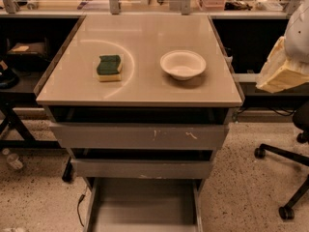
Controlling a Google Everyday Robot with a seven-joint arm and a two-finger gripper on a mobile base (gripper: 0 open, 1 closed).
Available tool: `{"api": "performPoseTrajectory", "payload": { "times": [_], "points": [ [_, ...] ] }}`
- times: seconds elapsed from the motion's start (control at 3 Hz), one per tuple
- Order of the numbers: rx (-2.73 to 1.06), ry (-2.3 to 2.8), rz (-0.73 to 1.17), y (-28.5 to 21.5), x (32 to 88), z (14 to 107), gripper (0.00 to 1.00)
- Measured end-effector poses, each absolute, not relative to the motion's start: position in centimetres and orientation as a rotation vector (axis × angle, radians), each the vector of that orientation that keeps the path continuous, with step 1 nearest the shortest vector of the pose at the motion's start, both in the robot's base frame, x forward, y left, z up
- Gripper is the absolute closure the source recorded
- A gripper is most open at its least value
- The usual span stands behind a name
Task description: Close bottom drawer
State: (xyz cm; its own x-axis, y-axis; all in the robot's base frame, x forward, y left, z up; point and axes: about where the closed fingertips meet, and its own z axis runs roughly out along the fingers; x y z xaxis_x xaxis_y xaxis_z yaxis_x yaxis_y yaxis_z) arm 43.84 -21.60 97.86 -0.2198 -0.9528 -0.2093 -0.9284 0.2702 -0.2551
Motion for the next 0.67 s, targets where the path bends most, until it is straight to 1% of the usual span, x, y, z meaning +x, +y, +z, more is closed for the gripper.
{"api": "performPoseTrajectory", "payload": {
  "times": [0.33,0.67],
  "points": [
    [-1.717,2.252,-0.097,-21.2,42.4,95.7,1.0],
    [-1.704,2.246,-0.066,-19.2,39.7,91.7,1.0]
  ]
}}
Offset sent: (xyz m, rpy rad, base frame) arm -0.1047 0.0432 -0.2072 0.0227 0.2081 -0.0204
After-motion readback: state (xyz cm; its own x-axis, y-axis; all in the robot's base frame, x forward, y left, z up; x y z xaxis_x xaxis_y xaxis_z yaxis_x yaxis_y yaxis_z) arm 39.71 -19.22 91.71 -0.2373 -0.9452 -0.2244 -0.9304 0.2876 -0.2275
